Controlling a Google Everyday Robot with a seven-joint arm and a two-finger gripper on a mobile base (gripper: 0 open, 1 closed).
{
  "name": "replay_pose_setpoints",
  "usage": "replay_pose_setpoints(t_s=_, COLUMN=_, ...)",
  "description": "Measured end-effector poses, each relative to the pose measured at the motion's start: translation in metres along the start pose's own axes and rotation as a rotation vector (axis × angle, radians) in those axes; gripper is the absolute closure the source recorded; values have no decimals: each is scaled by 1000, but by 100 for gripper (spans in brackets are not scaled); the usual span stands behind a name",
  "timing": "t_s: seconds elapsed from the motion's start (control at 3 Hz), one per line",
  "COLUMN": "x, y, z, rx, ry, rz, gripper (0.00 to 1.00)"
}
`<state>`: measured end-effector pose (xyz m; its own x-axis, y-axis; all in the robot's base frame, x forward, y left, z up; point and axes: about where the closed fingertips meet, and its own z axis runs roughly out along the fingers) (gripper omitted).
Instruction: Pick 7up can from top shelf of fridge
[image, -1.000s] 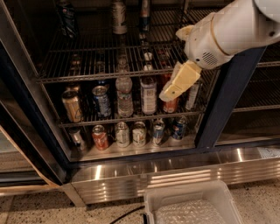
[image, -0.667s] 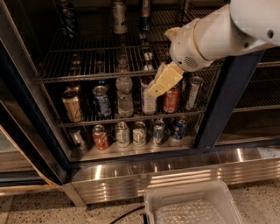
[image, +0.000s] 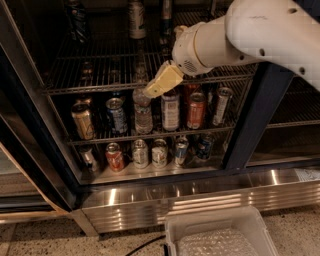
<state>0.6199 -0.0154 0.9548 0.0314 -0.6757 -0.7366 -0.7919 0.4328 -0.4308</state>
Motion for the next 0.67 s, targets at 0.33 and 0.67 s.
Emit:
replay_pose_setpoints(t_s=0.33, x=2, y=-19, z=28, rx=12, ry=-36, rz=54, gripper=0)
replay_pose_setpoints(t_s=0.67, x=2, y=-19, z=28, rx=12, ry=-36, rz=55, gripper=0)
